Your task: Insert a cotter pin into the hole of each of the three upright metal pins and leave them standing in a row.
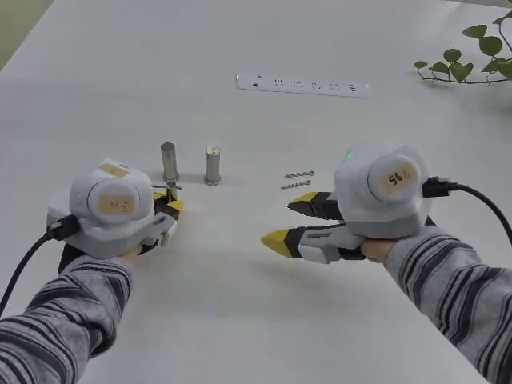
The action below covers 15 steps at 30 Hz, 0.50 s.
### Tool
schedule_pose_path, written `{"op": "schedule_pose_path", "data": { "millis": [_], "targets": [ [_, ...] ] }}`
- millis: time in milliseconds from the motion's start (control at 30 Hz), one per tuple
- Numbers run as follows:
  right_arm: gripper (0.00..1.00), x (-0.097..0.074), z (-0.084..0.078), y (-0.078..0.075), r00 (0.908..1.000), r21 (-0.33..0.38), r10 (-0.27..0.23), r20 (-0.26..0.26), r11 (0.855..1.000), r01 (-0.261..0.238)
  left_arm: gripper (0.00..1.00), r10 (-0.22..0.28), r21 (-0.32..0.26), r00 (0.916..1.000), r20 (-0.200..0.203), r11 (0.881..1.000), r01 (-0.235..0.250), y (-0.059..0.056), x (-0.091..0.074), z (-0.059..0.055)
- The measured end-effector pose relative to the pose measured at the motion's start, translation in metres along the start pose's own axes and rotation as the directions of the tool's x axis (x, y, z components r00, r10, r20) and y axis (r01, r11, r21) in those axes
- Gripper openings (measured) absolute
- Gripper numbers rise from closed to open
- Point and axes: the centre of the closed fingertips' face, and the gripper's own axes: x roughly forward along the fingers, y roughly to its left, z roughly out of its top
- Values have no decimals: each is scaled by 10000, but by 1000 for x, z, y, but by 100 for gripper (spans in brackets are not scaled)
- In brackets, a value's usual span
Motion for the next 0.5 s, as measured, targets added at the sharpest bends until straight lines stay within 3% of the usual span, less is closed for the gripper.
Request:
{"op": "schedule_pose_path", "data": {
  "millis": [500],
  "targets": [
    [37,3,2,2,10000,164,40,91,9999,-41,6,-120,-303,9999,-53,9995,118,0,0,0]
  ]
}}
